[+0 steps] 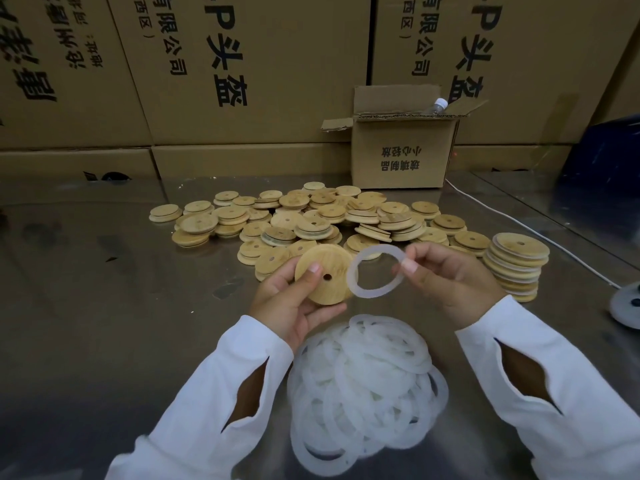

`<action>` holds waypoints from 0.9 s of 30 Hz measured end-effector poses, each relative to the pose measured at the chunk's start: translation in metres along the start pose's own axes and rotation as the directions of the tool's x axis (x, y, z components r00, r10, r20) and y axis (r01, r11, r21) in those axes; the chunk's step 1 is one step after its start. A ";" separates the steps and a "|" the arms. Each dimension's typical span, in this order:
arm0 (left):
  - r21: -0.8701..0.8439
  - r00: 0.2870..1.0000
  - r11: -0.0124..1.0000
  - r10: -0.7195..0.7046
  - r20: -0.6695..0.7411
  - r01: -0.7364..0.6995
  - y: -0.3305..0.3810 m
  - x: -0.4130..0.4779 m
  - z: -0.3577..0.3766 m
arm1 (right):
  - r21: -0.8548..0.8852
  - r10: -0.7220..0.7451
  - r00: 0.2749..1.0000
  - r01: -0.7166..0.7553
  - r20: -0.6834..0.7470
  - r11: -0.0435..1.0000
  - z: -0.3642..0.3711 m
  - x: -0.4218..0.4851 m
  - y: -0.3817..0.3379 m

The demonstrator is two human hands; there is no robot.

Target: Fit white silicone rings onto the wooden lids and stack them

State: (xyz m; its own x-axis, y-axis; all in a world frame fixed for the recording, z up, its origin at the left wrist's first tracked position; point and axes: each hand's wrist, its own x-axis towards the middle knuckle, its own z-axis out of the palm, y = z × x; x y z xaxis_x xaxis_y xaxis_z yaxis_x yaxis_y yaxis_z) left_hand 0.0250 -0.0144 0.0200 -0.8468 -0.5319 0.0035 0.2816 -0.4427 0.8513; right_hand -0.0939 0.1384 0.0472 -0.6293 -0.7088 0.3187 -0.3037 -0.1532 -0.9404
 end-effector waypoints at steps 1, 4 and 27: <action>-0.016 1.000 1.000 -0.015 -0.009 0.015 -0.001 0.000 0.001 | 0.051 0.006 1.000 -0.005 -0.005 0.999 0.003 0.000 0.000; -0.090 0.997 0.994 -0.066 -0.029 0.063 -0.002 0.002 0.003 | 0.105 0.030 0.999 -0.026 -0.030 0.994 0.013 -0.001 0.002; 0.210 0.983 0.977 0.007 0.185 -0.047 -0.013 -0.005 0.007 | -0.016 0.081 0.945 -0.091 -0.317 0.996 0.036 -0.005 0.006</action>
State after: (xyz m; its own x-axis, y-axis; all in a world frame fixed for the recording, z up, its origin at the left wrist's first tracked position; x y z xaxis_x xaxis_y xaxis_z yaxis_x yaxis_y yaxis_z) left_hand 0.0222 -0.0008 0.0128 -0.9136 -0.3926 0.1064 0.2196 -0.2559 0.9415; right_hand -0.0671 0.1160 0.0359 -0.8460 -0.4639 0.2627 -0.2567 -0.0775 -0.9634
